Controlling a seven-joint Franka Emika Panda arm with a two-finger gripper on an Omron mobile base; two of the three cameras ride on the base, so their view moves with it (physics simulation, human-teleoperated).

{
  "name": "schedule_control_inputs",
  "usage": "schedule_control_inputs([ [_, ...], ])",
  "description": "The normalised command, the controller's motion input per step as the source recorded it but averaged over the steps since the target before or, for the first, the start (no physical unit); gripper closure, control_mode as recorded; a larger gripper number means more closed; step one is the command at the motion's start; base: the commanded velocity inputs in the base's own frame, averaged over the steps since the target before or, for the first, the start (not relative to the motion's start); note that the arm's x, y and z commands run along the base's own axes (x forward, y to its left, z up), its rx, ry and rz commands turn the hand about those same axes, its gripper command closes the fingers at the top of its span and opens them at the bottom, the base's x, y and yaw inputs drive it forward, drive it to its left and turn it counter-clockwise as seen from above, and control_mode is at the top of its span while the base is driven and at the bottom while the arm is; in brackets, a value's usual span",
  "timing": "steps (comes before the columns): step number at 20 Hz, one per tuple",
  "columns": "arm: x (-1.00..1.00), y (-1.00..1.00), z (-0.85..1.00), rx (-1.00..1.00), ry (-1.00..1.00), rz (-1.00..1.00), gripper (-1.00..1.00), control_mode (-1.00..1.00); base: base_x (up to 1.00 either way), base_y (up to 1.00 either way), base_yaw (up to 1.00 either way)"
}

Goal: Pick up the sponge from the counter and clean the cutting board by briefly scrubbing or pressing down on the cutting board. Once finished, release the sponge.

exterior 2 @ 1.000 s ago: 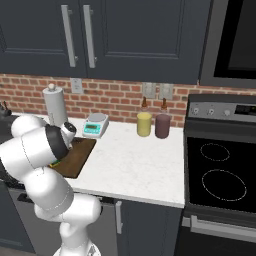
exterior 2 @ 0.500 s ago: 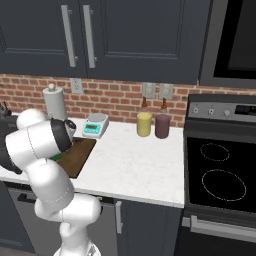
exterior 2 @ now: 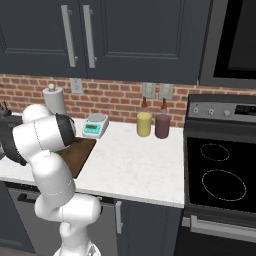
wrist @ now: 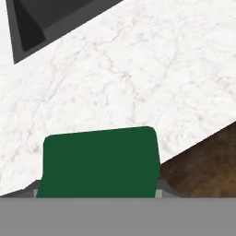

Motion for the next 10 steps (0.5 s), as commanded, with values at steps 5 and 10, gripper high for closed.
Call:
schedule_control_inputs([
  [5, 0.38, -0.09, -0.08, -0.07, 0.00, 0.00, 1.00, -1.00, 0.00, 0.00, 0.00],
  [10, 0.37, -0.20, -0.06, -0.03, 0.00, 0.00, 1.00, -1.00, 0.00, 0.00, 0.00],
])
